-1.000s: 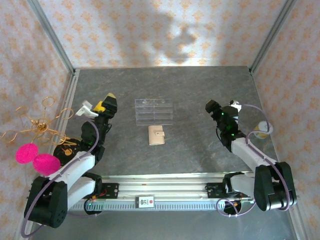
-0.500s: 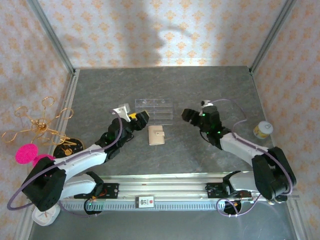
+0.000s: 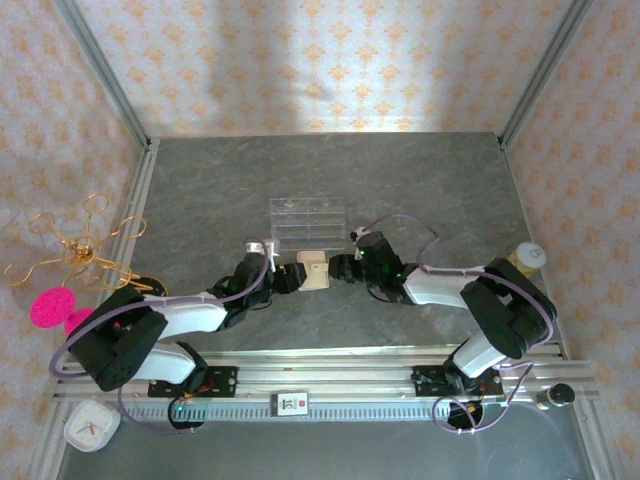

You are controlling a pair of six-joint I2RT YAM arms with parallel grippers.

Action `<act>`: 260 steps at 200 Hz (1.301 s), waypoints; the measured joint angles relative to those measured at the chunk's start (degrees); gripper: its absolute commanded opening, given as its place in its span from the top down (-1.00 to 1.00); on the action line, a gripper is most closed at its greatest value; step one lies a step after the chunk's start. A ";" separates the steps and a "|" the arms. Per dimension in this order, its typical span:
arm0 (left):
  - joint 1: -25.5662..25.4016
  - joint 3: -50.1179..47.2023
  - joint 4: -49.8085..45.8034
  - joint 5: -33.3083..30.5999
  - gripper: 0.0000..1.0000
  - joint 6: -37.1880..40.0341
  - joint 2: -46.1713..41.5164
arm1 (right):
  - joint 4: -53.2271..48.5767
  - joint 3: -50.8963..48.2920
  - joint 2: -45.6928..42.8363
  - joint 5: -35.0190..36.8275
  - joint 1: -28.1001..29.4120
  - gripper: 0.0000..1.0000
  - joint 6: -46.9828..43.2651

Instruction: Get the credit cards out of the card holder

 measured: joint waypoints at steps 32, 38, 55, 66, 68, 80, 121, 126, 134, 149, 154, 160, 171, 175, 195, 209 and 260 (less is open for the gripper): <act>0.00 0.02 2.56 2.49 -0.21 -0.37 3.61 | 1.75 1.46 2.27 -1.44 0.37 0.22 0.09; 0.00 0.04 2.67 2.56 -0.21 -0.44 4.09 | 2.03 1.55 2.54 -1.62 0.37 0.23 0.07; 0.00 0.26 2.49 2.47 -0.20 -0.55 5.44 | 2.89 1.62 3.21 -1.99 0.37 0.29 0.22; 0.00 0.57 2.49 2.45 -0.19 -0.63 5.79 | 3.17 1.64 3.58 -2.23 0.37 0.32 0.33; 0.00 0.63 2.49 2.43 -0.19 -0.66 5.79 | 3.21 1.64 3.63 -2.25 0.37 0.33 0.31; 0.00 1.09 2.51 2.23 -0.15 -0.63 6.08 | 3.58 1.68 4.15 -2.69 0.37 0.36 0.46; 0.00 2.38 4.31 3.93 0.00 -0.37 8.94 | 5.20 1.84 6.73 -4.79 0.44 0.48 0.92; 0.00 2.67 4.33 4.22 0.00 -0.37 9.42 | 5.44 1.84 6.99 -5.01 0.46 0.49 0.94; 0.00 2.93 4.44 4.55 0.00 -0.35 9.81 | 5.70 1.84 7.32 -5.22 0.50 0.49 1.09; 0.04 2.93 4.74 4.96 0.02 -0.33 9.97 | 6.27 1.84 7.72 -5.55 0.48 0.51 1.29; 0.04 2.93 4.96 5.05 0.08 -0.28 10.05 | 6.47 1.84 7.82 -5.68 0.48 0.52 1.33; 0.07 2.93 5.22 5.22 0.15 -0.20 10.19 | 6.75 1.84 7.96 -5.86 0.48 0.52 1.38; 0.07 2.93 5.97 5.70 0.25 -0.46 10.62 | 7.30 1.81 8.31 -5.90 0.44 0.54 1.55; 0.13 2.93 6.14 6.01 0.27 -0.17 10.84 | 7.48 1.81 8.41 -5.90 0.42 0.54 1.70; 0.50 2.69 7.78 7.26 0.30 -0.85 11.13 | 8.11 1.77 9.05 -5.90 0.24 0.56 1.99; 0.55 2.29 9.09 7.93 0.33 -1.05 11.13 | 8.26 1.77 9.14 -5.86 0.20 0.56 2.19; 0.55 1.29 13.03 9.77 0.16 -2.69 11.69 | 8.41 1.68 9.14 -5.79 0.20 0.61 2.67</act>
